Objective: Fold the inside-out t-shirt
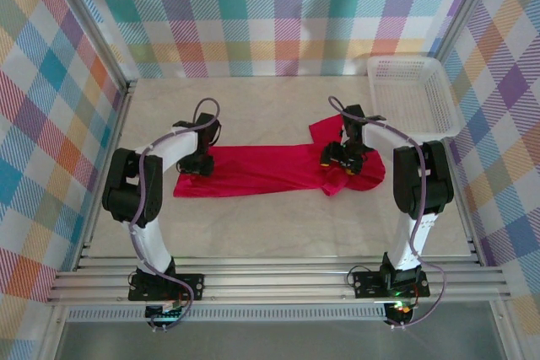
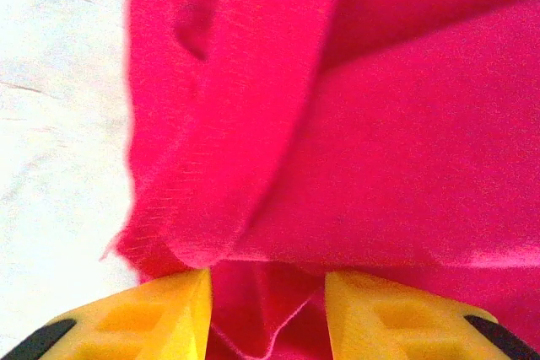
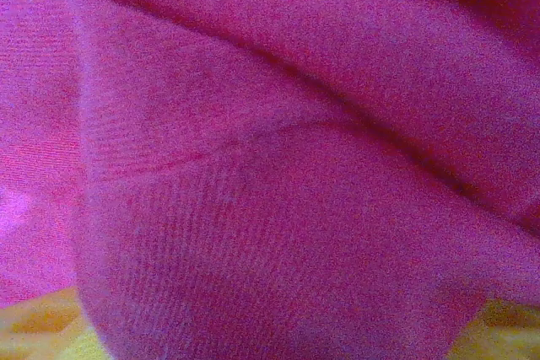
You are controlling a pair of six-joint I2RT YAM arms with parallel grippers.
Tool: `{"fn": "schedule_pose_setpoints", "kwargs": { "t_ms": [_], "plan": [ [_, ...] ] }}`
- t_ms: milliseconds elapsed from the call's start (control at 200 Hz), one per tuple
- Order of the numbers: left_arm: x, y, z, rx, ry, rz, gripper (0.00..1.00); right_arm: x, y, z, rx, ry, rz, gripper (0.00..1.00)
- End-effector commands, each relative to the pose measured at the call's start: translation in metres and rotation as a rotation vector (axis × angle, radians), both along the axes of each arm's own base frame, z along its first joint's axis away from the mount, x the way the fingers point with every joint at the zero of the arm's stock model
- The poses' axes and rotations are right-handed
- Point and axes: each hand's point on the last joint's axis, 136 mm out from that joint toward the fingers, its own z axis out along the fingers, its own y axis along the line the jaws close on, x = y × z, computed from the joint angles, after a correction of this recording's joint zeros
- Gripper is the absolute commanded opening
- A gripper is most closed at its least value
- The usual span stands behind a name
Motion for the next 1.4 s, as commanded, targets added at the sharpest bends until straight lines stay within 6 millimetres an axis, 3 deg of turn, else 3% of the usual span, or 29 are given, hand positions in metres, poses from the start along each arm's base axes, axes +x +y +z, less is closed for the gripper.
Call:
{"fn": "schedule_pose_setpoints", "kwargs": {
  "t_ms": [0,465,850,920,1010,1145,1270,1395],
  "plan": [
    [0.005,0.021,0.014,0.128,-0.03,0.011,0.41,-0.003,-0.002,-0.006,0.008,0.035,0.01,0.74],
    [0.021,0.028,0.025,0.123,-0.125,0.061,0.41,-0.002,0.001,-0.007,0.025,0.041,0.014,0.74],
    [0.018,0.017,0.0,-0.064,-0.145,0.157,0.37,0.0,0.003,-0.005,0.042,0.04,0.015,0.74],
    [0.018,0.019,-0.003,-0.069,-0.152,0.175,0.34,0.001,0.004,-0.005,0.044,0.038,0.015,0.74],
    [0.019,0.022,-0.002,-0.076,-0.177,0.195,0.21,0.001,0.003,-0.004,0.044,0.037,0.014,0.74],
    [0.026,0.023,0.013,-0.092,-0.219,0.218,0.0,0.0,0.003,-0.001,0.05,0.036,0.013,0.67],
    [0.031,0.012,0.044,-0.184,-0.238,0.223,0.0,0.0,0.002,0.02,0.059,-0.012,0.016,0.63],
    [0.038,-0.013,0.091,-0.46,-0.301,0.25,0.0,0.006,-0.009,0.04,0.033,-0.057,0.009,0.6]
  ]
}}
